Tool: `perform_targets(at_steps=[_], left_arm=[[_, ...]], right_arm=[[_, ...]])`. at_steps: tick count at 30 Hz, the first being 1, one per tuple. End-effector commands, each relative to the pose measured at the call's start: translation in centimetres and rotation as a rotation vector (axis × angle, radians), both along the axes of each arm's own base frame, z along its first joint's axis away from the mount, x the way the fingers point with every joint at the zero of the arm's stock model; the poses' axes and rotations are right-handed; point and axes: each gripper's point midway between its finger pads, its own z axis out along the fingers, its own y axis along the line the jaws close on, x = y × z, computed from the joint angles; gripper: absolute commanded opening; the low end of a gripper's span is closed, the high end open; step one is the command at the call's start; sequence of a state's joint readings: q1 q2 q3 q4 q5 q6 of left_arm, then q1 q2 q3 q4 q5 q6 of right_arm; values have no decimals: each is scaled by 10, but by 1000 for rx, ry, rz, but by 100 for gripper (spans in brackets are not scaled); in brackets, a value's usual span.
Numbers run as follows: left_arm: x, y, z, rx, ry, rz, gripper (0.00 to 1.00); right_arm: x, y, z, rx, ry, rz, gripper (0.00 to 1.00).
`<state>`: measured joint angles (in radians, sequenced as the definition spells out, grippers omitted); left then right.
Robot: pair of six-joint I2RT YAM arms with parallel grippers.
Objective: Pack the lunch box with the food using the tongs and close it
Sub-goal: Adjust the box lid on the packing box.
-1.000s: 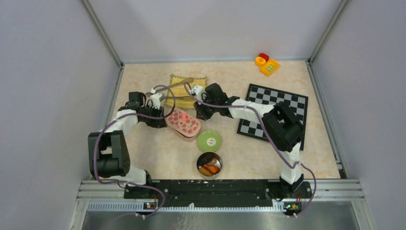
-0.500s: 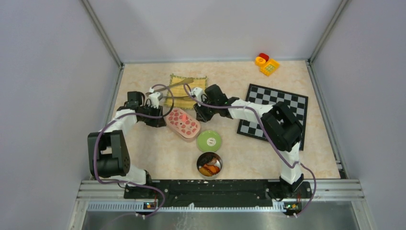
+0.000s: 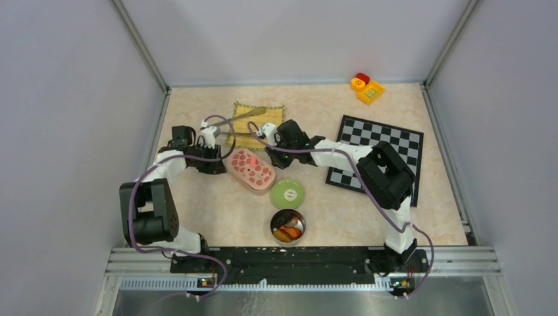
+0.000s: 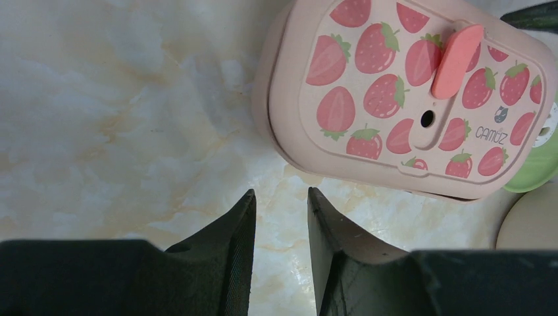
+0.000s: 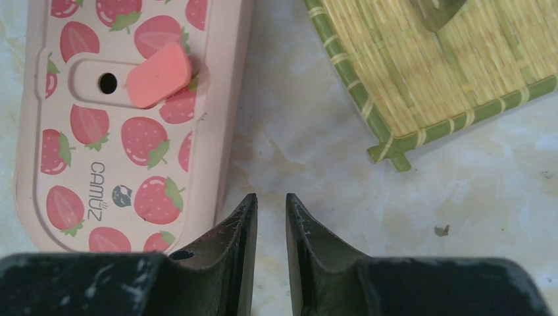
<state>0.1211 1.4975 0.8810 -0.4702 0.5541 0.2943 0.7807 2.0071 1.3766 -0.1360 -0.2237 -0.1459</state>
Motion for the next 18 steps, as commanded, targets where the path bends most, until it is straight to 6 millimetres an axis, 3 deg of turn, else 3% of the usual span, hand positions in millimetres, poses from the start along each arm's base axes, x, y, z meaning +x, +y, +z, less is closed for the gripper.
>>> perform_targets(at_steps=[1,18], left_arm=[[17,9,14,-39,-42,49,39],[12,9,10,-132,7,65,41]], right_arm=[[3,18,31,-5,-130,17,21],[-8,27,6,-188,-270,43,20]])
